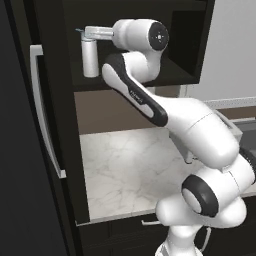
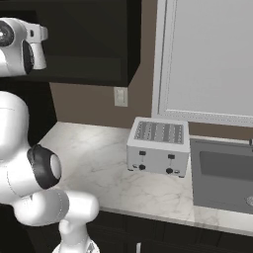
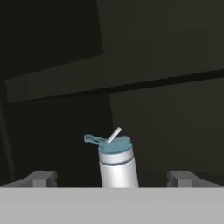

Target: Sort all alcoholic drinks to one cabinet, and non-alcoholic drinks to the other.

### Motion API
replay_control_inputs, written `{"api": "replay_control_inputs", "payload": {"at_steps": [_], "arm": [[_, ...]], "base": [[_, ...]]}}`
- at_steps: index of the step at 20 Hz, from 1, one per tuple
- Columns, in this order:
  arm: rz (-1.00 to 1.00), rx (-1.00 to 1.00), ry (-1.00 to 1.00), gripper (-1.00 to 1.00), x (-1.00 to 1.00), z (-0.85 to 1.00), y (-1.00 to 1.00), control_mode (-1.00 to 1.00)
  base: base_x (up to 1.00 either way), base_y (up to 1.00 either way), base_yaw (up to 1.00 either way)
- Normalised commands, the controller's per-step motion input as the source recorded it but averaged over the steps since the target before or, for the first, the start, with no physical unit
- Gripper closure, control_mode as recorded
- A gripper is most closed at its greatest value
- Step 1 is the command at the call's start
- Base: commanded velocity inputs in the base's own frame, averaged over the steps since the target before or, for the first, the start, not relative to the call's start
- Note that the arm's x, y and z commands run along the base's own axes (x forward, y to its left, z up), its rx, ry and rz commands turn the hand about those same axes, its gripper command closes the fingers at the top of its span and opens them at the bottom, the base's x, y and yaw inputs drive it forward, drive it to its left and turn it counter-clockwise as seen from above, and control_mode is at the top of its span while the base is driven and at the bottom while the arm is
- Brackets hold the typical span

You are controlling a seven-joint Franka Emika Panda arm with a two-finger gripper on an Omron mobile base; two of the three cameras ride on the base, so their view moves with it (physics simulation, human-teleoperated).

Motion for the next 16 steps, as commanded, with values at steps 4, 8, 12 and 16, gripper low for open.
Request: {"api": "replay_control_inputs", "payload": {"at_steps": [4, 8, 12, 16], "arm": [[0.0, 0.0, 0.0, -1.0, -1.0, 0.0, -0.69, -1.0], [0.0, 0.0, 0.0, -1.0, -1.0, 0.0, -0.68, -1.0], [0.0, 0.0, 0.0, -1.0, -1.0, 0.1, -0.56, -1.0], [0.0, -0.06, 0.06, -1.0, -1.0, 0.23, -0.44, -1.0]], "base": [[0.0, 0.0, 0.0], [0.0, 0.0, 0.0], [0.0, 0.0, 0.0], [0.0, 0.0, 0.0]]}}
